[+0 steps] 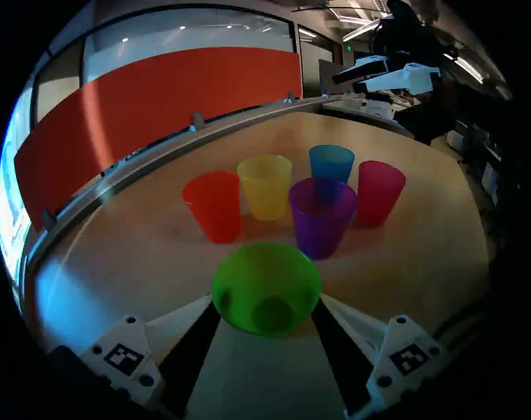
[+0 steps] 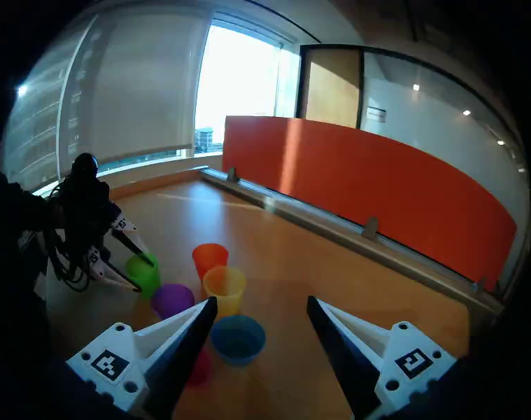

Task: Pour water

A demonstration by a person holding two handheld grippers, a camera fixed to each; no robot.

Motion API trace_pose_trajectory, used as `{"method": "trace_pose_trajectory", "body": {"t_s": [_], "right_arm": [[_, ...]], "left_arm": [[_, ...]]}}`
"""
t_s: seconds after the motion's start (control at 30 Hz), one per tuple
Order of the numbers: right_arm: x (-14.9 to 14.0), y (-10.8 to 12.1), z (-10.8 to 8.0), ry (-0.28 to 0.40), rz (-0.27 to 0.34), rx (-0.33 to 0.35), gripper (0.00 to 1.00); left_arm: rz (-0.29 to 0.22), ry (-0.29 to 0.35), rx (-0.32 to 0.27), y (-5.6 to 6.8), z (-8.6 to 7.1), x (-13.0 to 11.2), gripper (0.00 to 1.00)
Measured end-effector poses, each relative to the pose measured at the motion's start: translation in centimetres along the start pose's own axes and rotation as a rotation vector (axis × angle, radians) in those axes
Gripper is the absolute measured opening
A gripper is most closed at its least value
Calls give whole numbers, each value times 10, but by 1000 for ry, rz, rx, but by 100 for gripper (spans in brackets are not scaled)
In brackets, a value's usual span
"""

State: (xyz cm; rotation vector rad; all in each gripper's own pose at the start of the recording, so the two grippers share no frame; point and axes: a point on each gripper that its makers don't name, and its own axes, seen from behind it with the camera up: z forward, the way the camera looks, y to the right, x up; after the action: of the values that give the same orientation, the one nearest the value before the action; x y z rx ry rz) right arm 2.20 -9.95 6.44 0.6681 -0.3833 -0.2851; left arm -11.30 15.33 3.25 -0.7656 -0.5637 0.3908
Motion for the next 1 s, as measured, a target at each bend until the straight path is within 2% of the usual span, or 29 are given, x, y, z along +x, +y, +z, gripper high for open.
{"method": "trace_pose_trajectory", "body": {"t_s": [0.3,1.0], "right_arm": [[0,0,0,2,-1,-4,99],[3,0,-1,15,-13,-6,99]], "left_arm": [[25,26,15,1,-3,5,83],[-33,194,67,-3,-40,57,83]]}}
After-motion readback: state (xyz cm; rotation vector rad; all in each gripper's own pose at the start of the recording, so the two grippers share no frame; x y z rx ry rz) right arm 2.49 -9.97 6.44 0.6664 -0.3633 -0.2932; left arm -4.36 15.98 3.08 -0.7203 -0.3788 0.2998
